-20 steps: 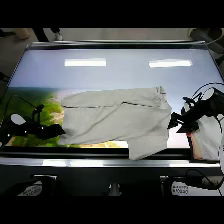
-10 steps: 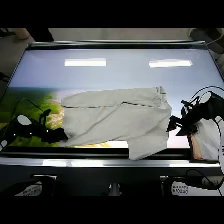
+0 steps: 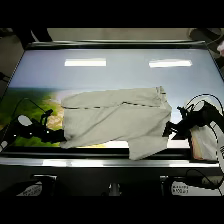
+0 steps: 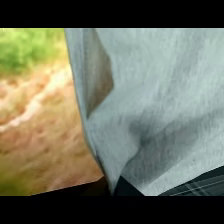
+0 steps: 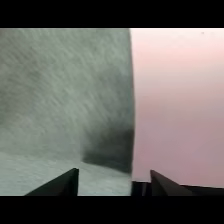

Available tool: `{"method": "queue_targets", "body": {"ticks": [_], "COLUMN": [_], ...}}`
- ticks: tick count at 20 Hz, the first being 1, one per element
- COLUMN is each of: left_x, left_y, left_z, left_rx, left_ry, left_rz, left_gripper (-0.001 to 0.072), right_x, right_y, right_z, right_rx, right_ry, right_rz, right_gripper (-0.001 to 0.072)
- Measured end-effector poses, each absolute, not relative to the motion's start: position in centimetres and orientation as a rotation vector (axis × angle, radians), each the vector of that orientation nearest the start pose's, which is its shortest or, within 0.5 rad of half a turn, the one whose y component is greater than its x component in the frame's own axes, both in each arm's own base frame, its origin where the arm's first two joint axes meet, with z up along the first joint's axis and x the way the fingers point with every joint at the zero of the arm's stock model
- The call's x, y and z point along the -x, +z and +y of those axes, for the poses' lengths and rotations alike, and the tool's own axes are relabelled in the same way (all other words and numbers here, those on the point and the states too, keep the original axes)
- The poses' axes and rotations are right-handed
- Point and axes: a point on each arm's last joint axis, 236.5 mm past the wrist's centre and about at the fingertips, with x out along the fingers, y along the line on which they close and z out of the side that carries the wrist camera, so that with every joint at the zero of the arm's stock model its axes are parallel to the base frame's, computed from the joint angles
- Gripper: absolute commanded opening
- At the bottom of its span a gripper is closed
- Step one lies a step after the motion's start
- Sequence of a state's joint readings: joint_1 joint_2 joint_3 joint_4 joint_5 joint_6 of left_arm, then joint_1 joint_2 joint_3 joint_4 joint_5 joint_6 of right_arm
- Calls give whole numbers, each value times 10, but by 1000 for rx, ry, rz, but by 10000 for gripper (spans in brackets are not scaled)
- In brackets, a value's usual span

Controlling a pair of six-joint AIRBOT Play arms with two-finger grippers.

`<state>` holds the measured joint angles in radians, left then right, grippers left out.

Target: Fold the shirts.

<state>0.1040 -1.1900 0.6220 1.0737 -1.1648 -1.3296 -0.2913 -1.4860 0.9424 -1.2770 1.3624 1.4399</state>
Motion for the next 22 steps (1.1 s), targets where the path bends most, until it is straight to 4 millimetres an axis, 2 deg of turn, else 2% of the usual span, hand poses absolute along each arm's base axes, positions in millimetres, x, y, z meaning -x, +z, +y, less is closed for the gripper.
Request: {"method": "queue_targets", "body": {"ticks": [1, 2, 4, 6, 8, 10, 12, 13, 14, 15, 16, 17, 18, 19, 20, 22], "left_x": [-231, -231, -234, -250, -285, -330, -362, -365, -358, -341, -318, -292, -267, -245, -228, -212], "left_y": [-96, -95, -91, -75, -33, 46, 166, 236, 302, 369, 421, 465, 495, 516, 529, 534], "left_z": [-80, -80, -81, -79, -76, -68, -59, -53, -47, -41, -38, -36, -34, -34, -33, -30], "left_rx": [441, 440, 436, 417, 373, 299, 211, 163, 124, 93, 74, 63, 57, 53, 51, 43], "left_ry": [-291, -292, -296, -305, -318, -320, -302, -279, -251, -221, -196, -176, -160, -149, -141, -121], "left_rz": [1619, 1617, 1608, 1549, 1402, 1167, 859, 689, 526, 358, 228, 111, 26, -37, -77, -80], "left_gripper": [27, 27, 25, 24, 24, 25, 25, 25, 25, 25, 25, 25, 25, 25, 25, 25], "right_x": [-268, -274, -288, -305, -330, -371, -407, -413, -406, -387, -361, -329, -300, -273, -254, -230], "right_y": [-109, -111, -114, -108, -73, -1, 116, 188, 257, 328, 384, 430, 462, 485, 497, 507], "right_z": [-3, 1, 7, 5, 2, -5, -13, -13, -14, -13, -11, -7, -4, -2, -1, -1], "right_rx": [-525, -549, -590, -572, -533, -448, -323, -254, -185, -115, -64, -27, -4, 14, 23, 29], "right_ry": [73, 82, 91, 106, 152, 192, 203, 202, 186, 157, 127, 94, 65, 40, 18, -11], "right_rz": [1799, 1777, 1721, 1664, 1569, 1371, 1065, 880, 706, 522, 375, 250, 154, 86, 48, 20], "right_gripper": [247, 50, 24, 23, 23, 25, 26, 26, 25, 25, 25, 25, 26, 26, 26, 26]}}
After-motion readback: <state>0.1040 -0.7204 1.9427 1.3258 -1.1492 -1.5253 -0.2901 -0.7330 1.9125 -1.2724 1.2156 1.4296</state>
